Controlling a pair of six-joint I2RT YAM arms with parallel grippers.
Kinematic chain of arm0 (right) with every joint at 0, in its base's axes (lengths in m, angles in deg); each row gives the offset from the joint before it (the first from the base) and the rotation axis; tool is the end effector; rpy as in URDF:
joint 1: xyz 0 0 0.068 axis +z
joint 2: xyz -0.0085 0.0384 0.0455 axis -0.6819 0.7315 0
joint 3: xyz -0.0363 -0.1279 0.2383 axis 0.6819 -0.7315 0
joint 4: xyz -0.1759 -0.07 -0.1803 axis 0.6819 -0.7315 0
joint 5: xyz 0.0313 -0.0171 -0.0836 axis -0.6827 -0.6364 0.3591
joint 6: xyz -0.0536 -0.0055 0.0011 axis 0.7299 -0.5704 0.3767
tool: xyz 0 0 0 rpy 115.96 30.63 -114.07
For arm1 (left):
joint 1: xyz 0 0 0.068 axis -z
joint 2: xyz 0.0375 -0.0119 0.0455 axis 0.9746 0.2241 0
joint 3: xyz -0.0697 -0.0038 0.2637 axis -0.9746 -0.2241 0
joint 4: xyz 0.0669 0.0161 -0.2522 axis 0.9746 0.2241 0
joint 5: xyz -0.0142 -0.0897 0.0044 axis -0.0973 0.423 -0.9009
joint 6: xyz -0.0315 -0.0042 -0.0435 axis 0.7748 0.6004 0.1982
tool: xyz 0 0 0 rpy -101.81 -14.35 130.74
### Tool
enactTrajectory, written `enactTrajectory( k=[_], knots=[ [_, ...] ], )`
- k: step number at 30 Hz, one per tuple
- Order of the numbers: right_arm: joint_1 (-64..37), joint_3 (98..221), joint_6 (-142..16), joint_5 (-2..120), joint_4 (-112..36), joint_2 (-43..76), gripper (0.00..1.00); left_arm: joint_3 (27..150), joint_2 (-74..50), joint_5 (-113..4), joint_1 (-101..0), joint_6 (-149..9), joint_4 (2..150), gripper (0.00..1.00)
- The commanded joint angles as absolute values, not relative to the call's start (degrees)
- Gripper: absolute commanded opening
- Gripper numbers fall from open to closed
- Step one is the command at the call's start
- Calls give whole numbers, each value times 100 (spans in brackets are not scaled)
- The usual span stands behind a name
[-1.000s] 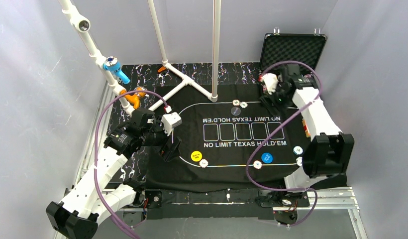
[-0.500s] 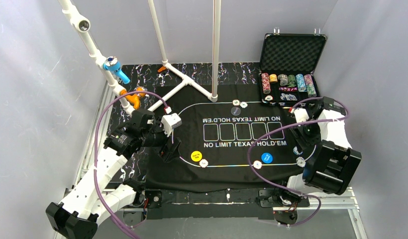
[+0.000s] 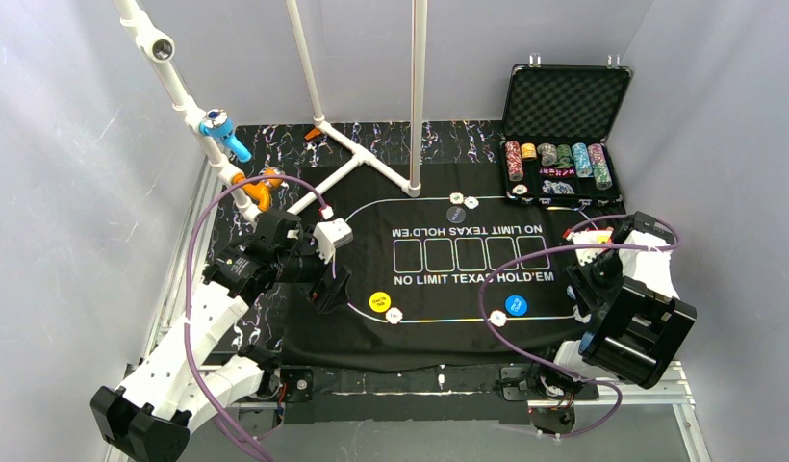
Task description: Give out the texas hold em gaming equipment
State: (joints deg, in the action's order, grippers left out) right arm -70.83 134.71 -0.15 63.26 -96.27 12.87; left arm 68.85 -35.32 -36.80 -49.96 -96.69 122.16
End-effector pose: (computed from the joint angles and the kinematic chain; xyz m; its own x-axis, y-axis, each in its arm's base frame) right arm 0.1927 -0.0998 0.2072 -0.8764 -0.4738 -0.0863 -0.4724 0.8806 -0.0368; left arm 0.1523 -0.0955 0.3097 -0.4118 0.4759 -0.7771 0.8289 0.5499 -0.1025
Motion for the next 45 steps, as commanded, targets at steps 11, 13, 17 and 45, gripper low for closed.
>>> enactTrajectory(
  k=[11, 13, 17, 45],
  knots=[
    [-7140, 13149, 412, 6206, -9043, 1668, 63, 6916, -3604, -3594, -5024, -9704, 12381, 99],
    [-7147, 13110, 401, 6206, -9011, 1742, 63, 6916, -3607, -3601, -5024, -9708, 12381, 99],
    [-7147, 12968, 420, 6215, -8898, 1807, 63, 6924, -3597, -3589, -5024, -9708, 12381, 99],
    [-7147, 12970, 441, 6332, -8718, 1773, 42, 6898, -3586, -3602, -5024, -9731, 12372, 99]
  ],
)
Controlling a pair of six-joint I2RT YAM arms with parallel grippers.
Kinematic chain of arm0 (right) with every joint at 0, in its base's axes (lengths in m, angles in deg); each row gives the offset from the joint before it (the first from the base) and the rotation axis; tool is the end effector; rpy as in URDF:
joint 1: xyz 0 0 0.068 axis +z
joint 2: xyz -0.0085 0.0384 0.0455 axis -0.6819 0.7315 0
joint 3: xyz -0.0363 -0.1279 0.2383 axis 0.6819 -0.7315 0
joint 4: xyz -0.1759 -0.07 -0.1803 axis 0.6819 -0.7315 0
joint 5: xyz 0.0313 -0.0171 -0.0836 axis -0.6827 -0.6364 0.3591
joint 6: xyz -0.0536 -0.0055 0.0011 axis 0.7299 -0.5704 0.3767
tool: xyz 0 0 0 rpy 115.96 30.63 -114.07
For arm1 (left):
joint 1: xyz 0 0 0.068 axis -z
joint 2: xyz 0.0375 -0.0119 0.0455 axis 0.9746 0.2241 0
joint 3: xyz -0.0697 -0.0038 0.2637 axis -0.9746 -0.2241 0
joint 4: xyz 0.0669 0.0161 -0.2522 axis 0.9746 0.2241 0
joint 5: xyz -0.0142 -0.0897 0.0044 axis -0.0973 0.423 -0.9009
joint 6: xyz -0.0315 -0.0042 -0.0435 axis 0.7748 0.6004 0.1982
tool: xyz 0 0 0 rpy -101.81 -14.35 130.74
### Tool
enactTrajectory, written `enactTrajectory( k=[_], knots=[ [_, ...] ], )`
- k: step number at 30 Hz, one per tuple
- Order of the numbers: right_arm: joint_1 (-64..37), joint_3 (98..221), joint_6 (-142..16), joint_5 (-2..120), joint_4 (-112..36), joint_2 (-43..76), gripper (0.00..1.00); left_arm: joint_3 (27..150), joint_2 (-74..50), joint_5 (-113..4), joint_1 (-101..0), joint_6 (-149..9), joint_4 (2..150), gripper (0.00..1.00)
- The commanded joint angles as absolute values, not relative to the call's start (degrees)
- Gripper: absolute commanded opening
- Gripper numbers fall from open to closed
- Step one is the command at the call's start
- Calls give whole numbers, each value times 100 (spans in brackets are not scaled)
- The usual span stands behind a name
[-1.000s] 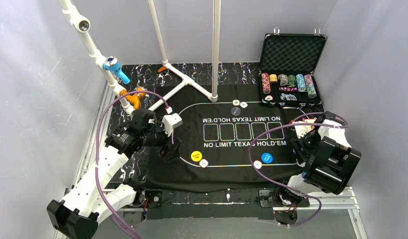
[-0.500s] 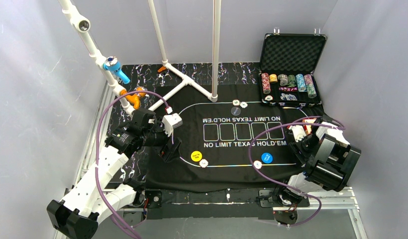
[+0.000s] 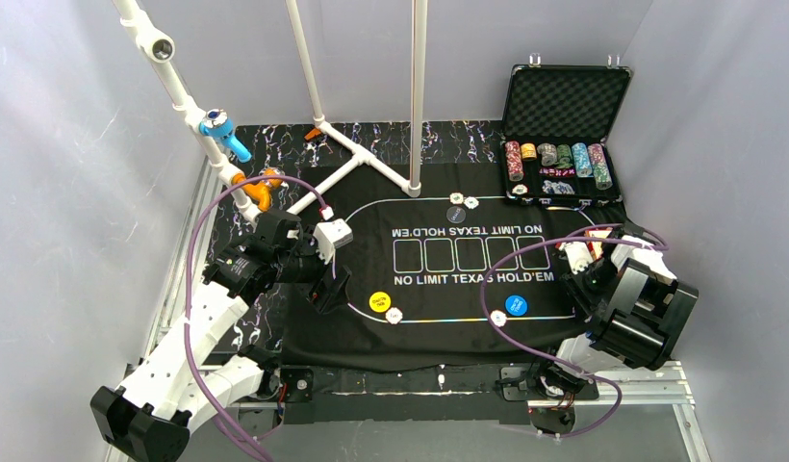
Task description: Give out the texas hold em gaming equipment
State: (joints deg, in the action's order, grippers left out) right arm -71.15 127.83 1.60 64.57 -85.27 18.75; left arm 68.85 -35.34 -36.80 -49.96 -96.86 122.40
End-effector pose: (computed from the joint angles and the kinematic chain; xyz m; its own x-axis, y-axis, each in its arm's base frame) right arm 0.1963 -0.1040 0.1585 -0.8676 -0.4948 -0.0496 -0.4941 0.8690 -0.0256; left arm 0.1520 -0.0953 0.3094 -0.4120 0.4789 -0.7752 0.8298 0.5486 -0.1020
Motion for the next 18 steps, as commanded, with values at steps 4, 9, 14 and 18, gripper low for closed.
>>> enactTrajectory(
  k=[4, 9, 14, 18],
  knots=[
    [-7147, 13164, 502, 6249, -9077, 1541, 40, 6889, -3597, -3602, -5024, -9733, 12373, 99],
    [-7147, 13407, 552, 6127, -9477, 1376, 39, 6894, -3608, -3582, -5024, -9721, 12375, 99],
    [-7142, 13718, 578, 5915, -9896, 1384, 38, 6888, -3611, -3567, -5024, -9719, 12372, 100],
    [-7071, 14138, 595, 5393, -10449, 1360, 37, 6906, -3596, -3558, -5023, -9712, 12380, 99]
  ],
)
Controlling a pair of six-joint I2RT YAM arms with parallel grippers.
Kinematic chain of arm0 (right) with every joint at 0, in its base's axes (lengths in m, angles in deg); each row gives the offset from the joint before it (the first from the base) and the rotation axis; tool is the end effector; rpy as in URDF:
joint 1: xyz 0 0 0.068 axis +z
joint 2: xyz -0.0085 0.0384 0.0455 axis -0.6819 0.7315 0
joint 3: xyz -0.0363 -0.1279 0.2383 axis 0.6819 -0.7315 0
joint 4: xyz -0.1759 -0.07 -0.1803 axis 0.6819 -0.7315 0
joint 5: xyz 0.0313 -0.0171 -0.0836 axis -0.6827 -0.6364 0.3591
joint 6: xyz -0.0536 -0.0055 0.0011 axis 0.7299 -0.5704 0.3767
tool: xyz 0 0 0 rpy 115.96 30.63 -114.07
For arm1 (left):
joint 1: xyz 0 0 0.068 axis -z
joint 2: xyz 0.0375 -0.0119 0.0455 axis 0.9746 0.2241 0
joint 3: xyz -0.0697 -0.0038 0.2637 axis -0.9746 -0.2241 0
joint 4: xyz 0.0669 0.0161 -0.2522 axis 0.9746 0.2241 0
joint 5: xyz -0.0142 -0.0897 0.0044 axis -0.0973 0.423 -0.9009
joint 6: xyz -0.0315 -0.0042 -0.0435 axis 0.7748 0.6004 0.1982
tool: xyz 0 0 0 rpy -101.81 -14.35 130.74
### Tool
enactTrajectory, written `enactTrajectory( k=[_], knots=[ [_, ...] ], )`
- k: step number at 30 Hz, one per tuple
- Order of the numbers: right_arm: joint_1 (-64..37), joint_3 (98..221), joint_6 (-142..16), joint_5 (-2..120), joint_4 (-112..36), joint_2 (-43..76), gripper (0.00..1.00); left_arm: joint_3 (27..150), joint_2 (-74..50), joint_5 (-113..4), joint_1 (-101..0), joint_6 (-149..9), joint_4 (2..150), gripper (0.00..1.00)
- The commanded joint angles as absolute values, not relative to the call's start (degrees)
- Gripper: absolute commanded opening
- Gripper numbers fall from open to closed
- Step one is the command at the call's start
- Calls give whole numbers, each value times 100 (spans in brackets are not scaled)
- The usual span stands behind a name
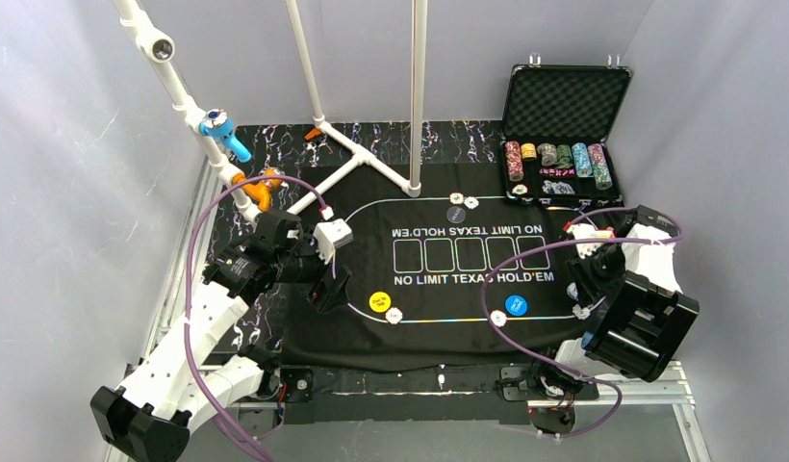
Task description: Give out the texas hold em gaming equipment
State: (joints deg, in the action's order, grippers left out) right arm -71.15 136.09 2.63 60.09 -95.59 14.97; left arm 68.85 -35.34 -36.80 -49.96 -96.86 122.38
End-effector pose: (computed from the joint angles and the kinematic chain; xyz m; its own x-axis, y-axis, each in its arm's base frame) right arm 0.2007 -0.1033 0.2062 -0.8504 -0.5096 -0.1311 -0.5126 0.8585 -0.0119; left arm 0.1520 -0.0953 0.3094 -0.4117 0.4788 -0.7754 0.8298 0.5486 -0.1019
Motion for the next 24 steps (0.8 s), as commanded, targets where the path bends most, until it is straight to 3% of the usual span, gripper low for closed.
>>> enactTrajectory(
  k=[1, 13, 24],
  knots=[
    [-6958, 14227, 588, 5275, -10586, 1349, 37, 6909, -3587, -3551, -5024, -9711, 12377, 99],
    [-3771, 14285, -1087, 5181, -10330, 957, 34, 6838, -3647, -3595, -5024, -9635, 12311, 99],
    [-1756, 13839, -1372, 5761, -9735, 1099, 34, 6868, -3566, -3620, -5024, -9636, 12284, 99]
  ],
)
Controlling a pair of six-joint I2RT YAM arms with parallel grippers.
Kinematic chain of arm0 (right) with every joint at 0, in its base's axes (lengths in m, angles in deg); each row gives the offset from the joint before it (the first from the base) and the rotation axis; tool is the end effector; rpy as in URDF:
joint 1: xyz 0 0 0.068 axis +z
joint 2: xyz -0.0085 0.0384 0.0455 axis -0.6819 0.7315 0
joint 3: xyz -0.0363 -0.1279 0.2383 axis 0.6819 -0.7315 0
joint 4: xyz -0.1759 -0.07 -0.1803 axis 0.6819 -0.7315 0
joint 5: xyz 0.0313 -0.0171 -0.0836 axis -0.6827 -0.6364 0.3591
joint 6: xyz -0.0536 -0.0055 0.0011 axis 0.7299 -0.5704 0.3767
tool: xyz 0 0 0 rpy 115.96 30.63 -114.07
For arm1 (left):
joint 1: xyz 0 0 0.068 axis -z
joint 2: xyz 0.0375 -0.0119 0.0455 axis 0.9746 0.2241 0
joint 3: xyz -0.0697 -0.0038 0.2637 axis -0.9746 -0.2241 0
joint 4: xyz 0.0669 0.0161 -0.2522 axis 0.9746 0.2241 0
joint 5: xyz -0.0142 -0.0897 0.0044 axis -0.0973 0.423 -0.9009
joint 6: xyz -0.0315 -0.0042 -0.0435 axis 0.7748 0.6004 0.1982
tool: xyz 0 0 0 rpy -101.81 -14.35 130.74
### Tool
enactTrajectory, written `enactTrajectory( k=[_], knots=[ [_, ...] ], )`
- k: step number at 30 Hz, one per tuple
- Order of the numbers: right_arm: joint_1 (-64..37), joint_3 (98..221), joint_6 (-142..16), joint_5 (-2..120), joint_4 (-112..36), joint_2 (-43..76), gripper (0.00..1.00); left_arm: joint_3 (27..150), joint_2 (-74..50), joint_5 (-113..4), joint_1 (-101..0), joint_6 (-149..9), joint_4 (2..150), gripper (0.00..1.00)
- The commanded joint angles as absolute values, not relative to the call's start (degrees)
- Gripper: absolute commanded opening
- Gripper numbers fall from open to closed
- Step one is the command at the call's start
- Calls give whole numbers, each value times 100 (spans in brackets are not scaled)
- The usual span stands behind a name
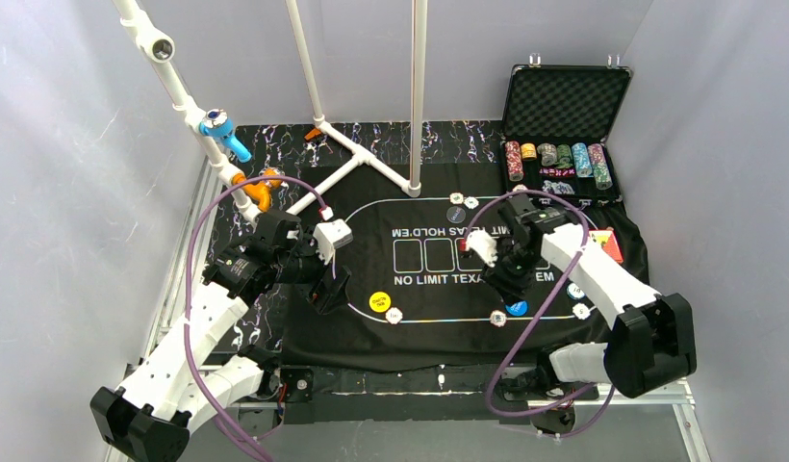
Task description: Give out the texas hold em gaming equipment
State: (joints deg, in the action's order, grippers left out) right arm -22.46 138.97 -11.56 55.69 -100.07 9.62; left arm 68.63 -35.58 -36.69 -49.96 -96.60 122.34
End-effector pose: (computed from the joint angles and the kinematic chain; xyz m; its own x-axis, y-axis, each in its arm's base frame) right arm 0.1986 0.0812 0.2375 -0.4004 -0.8874 -0.2286 -0.9138 0.4051 0.0279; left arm 0.1512 -0.0950 0.3089 -0.4146 0.4756 -0.7758 0.8288 0.5495 -0.1060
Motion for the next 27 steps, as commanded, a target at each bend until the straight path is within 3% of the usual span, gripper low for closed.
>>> enactTrajectory(
  k=[1, 11, 27],
  knots=[
    [-1606, 13829, -1368, 5766, -9694, 1173, 34, 6878, -3565, -3619, -5024, -9633, 12284, 99],
    [-226, 13483, -1531, 6174, -9086, 1768, 35, 6837, -3664, -3672, -5029, -9627, 12317, 99],
    [630, 13340, -1603, 6390, -9012, 2276, 41, 6821, -3686, -3688, -5027, -9668, 12320, 99]
  ],
)
